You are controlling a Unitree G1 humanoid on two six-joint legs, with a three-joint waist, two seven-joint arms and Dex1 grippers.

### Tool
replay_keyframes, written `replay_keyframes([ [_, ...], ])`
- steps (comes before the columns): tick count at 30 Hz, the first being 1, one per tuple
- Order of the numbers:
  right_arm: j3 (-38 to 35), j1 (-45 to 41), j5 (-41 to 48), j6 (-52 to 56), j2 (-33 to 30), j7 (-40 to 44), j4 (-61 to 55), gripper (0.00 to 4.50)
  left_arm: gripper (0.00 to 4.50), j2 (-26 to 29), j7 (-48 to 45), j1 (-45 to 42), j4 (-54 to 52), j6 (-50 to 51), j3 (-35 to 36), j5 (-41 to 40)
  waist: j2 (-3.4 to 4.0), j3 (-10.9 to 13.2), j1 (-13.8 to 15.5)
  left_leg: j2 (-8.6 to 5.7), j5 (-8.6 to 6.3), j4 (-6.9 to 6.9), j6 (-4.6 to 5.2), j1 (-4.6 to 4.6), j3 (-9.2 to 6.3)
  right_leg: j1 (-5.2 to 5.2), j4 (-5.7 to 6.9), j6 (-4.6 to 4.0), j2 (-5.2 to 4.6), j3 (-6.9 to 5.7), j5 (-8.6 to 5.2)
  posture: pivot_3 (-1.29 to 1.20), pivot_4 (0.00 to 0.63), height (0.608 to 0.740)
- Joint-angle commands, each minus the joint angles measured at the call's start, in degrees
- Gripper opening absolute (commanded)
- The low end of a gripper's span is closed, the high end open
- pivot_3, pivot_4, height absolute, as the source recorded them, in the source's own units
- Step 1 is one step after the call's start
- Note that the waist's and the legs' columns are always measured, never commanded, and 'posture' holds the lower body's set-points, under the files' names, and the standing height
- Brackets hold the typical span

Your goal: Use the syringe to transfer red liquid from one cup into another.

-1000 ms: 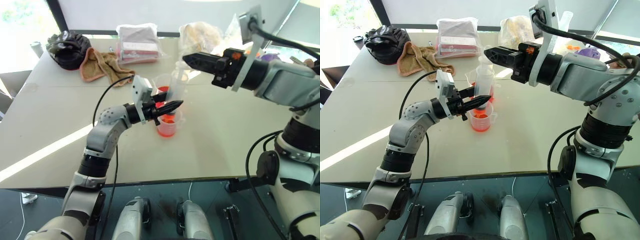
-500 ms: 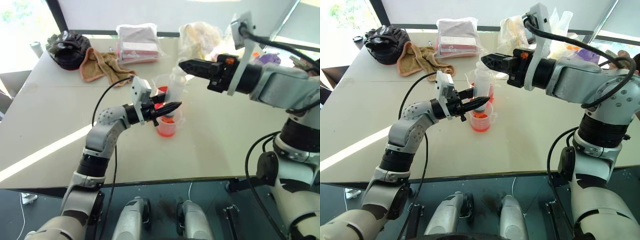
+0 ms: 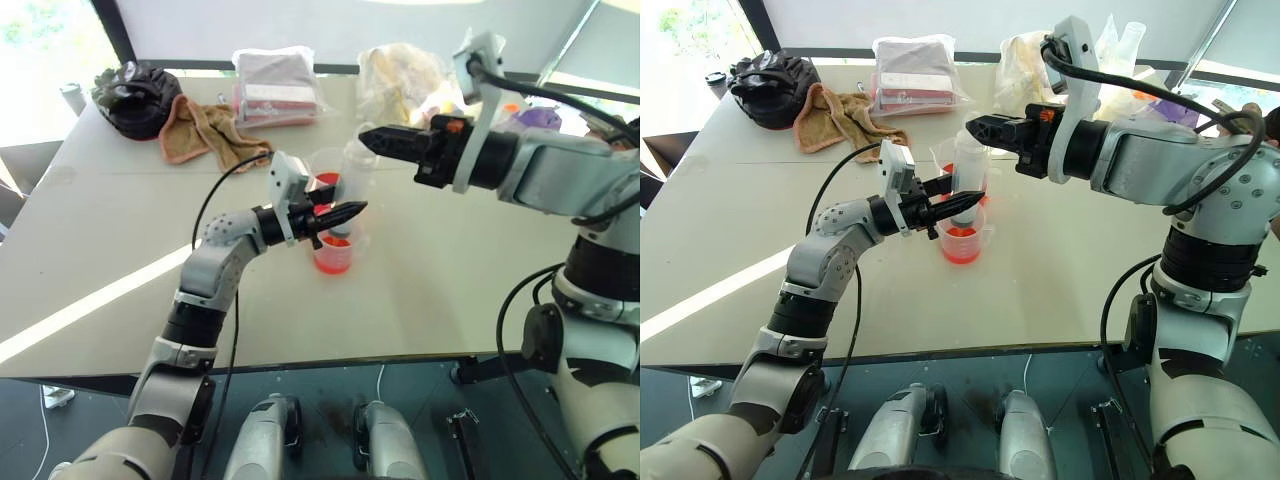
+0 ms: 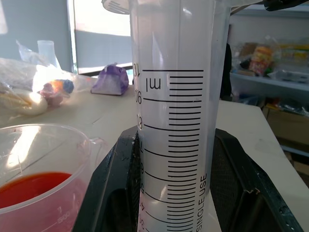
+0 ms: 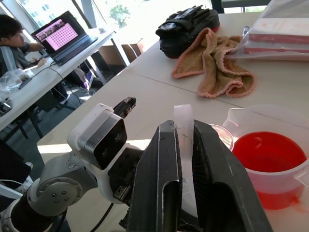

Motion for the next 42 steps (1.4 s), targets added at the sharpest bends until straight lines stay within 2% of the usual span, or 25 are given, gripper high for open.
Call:
replay_keyframes([
  [1, 5.07, 0.66, 6.28, 2.38, 1.57, 3.36, -1.72, 0.04, 1.36, -1.39, 1.45, -3.86, -1.5, -1.98, 1.33, -0.69, 0.0, 0.0, 0.03, 0.0, 0.0, 0.0, 0.0, 0.0, 0.0, 0.0, 0.0, 0.0, 0.0, 0.0, 0.0, 0.0, 0.15, 0.74],
  [13, 4.59, -0.4, 6.04, 1.45, -0.47, 5.23, -2.08, 0.04, 1.36, -1.16, 1.25, -2.84, -1.97, -2.02, 1.12, -0.48, 0.0, 0.0, 0.03, 0.0, 0.0, 0.0, 0.01, 0.0, 0.0, 0.0, 0.0, 0.0, -0.01, 0.0, 0.0, 0.0, 0.15, 0.74],
  [14, 4.62, -0.45, 5.93, 1.38, -0.68, 5.53, -2.08, 0.85, 1.36, -1.19, 1.27, -2.8, -1.99, -2.05, 1.08, -0.46, 0.0, 0.0, -0.01, 0.0, 0.0, 0.0, 0.01, 0.0, 0.0, 0.0, 0.0, 0.0, -0.01, 0.0, 0.0, 0.0, 0.15, 0.74],
  [15, 4.65, -0.62, 5.86, 1.35, -1.04, 6.04, -2.15, 1.1, 1.36, -1.22, 1.29, -2.69, -2.13, -2.05, 1.05, -0.48, 0.0, 0.0, -0.02, 0.0, -0.01, 0.0, 0.01, 0.0, 0.0, 0.0, -0.01, 0.0, -0.01, 0.0, 0.0, 0.0, 0.15, 0.74],
  [18, 4.7, -0.99, 5.8, 1.36, -2.31, 7.24, -1.87, 2.6, 1.36, -1.31, 1.47, -2.57, -2.24, -2.18, 1.02, -0.5, 0.0, 0.0, 0.09, 0.0, -0.01, 0.0, 0.02, 0.0, -0.01, 0.0, -0.01, 0.0, -0.02, 0.0, 0.0, 0.0, 0.15, 0.74],
  [24, 3.99, -1.15, 4.88, 1.76, -7.52, 12.14, -1.49, 2.6, 1.36, -0.76, 1.75, -1.97, -3.37, -1.81, 1.47, -0.77, 0.0, 0.0, 0.13, 0.0, -0.05, 0.03, 0.07, -0.01, 0.0, 0.01, -0.05, 0.0, -0.04, 0.01, 0.0, 0.0, 0.15, 0.74],
  [34, -0.25, 1.37, -3.87, -1.64, -23.08, 28.55, -1.04, 2.6, 1.36, -0.5, 2.76, -2.78, -3.37, -1.62, 2.4, -1.12, 0.0, 0.01, 0.12, 0.01, -0.24, 0.06, 0.36, -0.03, -0.02, 0.02, -0.11, -0.01, -0.12, 0.02, 0.0, 0.0, 0.15, 0.74],
  [42, -2.53, 4.12, -8.54, -4.51, -24.76, 31.95, -0.23, 2.6, 1.36, 0.03, 2.73, -3.3, -3.86, -0.55, 2.88, -1.54, 0.01, 0.01, 0.26, 0.05, -0.21, 0.06, 0.25, -0.03, -0.02, 0.01, -0.13, -0.01, -0.15, 0.03, 0.0, 0.0, 0.15, 0.74],
])
